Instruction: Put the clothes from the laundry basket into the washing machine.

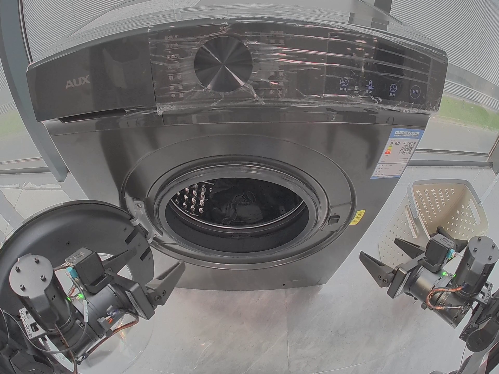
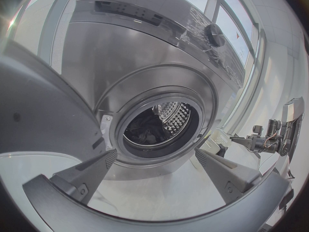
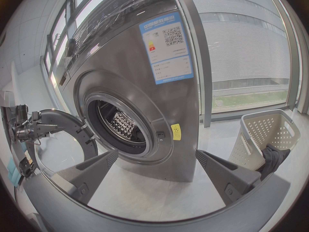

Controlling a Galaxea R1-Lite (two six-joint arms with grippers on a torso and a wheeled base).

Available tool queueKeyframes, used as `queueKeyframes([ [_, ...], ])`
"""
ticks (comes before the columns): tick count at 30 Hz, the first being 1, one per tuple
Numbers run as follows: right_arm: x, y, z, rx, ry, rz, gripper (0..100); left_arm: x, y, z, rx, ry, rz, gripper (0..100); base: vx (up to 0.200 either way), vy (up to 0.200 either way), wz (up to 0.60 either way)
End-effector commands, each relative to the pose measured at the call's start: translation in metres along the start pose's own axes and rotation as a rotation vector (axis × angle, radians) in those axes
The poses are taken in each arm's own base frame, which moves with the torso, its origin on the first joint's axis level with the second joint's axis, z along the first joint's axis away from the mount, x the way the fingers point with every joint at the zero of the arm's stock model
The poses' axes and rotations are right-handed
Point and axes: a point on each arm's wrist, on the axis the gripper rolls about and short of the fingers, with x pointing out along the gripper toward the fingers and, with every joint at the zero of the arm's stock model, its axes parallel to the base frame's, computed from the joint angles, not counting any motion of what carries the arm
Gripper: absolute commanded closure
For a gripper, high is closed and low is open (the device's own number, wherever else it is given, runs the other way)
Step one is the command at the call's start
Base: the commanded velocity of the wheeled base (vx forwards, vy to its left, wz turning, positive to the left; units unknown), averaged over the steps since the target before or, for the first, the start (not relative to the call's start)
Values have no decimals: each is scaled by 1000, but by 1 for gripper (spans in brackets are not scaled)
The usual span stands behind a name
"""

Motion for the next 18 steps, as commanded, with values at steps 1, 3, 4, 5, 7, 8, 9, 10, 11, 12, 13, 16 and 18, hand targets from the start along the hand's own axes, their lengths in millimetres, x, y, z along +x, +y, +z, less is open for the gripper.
queueKeyframes([
  [1, -7, -2, 2, 8, -16, -18, 0, -8, 9, -2, -2, 3, 36, 0, 0, 0, 0],
  [3, -7, -3, 3, 15, -17, -24, 0, -11, 13, -5, 0, 16, 53, 0, 0, 0, 0],
  [4, -7, -3, 3, 17, -17, -24, 0, -12, 14, -5, 0, 14, 58, 0, 0, 0, 0],
  [5, -7, -3, 3, 17, -17, -24, 0, -12, 14, -5, -1, 14, 59, 0, 0, 0, 0],
  [7, -7, -3, 3, 15, -17, -24, 0, -12, 16, -5, 1, 8, 72, 0, 0, 0, 0],
  [8, -7, -3, 2, 15, -15, -26, 0, -12, 17, -4, 3, 3, 77, 0, 0, 0, 0],
  [9, -7, -3, 2, 14, -12, -28, 0, -12, 18, -3, 2, -5, 78, 0, -200, 0, 0],
  [10, -7, -3, 2, 15, -13, -34, 0, -13, 18, -2, 3, -14, 77, 0, -200, 0, 0],
  [11, -7, -3, 2, 13, -12, -36, 0, -13, 18, -2, 4, -17, 78, 0, -200, 0, 0],
  [12, -8, -5, 3, 14, -15, -54, 0, -14, 18, -1, 3, -33, 78, 0, -200, 0, 0],
  [13, -9, -5, 3, 13, -13, -60, 0, -16, 18, 2, 0, -46, 77, 0, -200, 0, 0],
  [16, -13, -7, 6, 15, -19, -69, 0, -23, 18, 8, -2, -87, 69, 0, -200, 0, 0],
  [18, -17, -7, 10, 11, -37, -67, 0, -30, 18, 13, 10, -115, 65, 0, -200, 0, 0],
])
